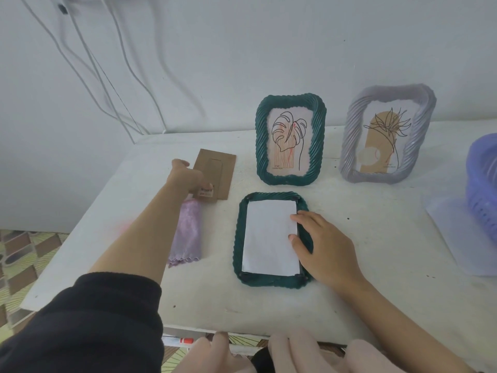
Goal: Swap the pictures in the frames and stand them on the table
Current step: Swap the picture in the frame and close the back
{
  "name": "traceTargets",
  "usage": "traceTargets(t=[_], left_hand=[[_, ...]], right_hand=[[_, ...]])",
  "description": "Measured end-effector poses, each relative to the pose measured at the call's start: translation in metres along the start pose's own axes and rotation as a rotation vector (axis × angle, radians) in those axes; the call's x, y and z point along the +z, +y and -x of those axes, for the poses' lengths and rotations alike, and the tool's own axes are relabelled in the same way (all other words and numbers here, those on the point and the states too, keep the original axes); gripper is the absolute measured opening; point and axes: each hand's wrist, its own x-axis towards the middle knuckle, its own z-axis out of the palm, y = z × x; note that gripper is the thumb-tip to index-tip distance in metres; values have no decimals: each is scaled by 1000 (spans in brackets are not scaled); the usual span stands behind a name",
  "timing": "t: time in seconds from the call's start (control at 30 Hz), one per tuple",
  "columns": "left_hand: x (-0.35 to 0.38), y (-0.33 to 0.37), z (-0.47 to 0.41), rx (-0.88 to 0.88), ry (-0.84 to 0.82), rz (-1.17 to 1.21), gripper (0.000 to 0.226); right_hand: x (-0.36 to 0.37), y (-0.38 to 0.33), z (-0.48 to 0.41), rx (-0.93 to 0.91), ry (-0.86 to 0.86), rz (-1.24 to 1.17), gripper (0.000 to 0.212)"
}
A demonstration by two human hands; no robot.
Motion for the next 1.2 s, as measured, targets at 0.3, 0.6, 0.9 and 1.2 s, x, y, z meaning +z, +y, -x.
traceTargets(t=[0.3, 0.6, 0.9, 1.2], left_hand=[[-2, -16, 5, 172, -167, 221, 46], [-12, -19, 47, 251, -207, 466, 46], [14, -44, 124, 169, -493, 644, 41], [35, -61, 139, 228, -521, 489, 31]], right_hand=[[-1, 0, 0, -5, 17, -26, 38], [-6, 0, -2, 28, 61, -160, 36], [-19, -18, -15, 211, 83, -767, 28], [-24, -15, -26, 329, -22, -961, 46]])
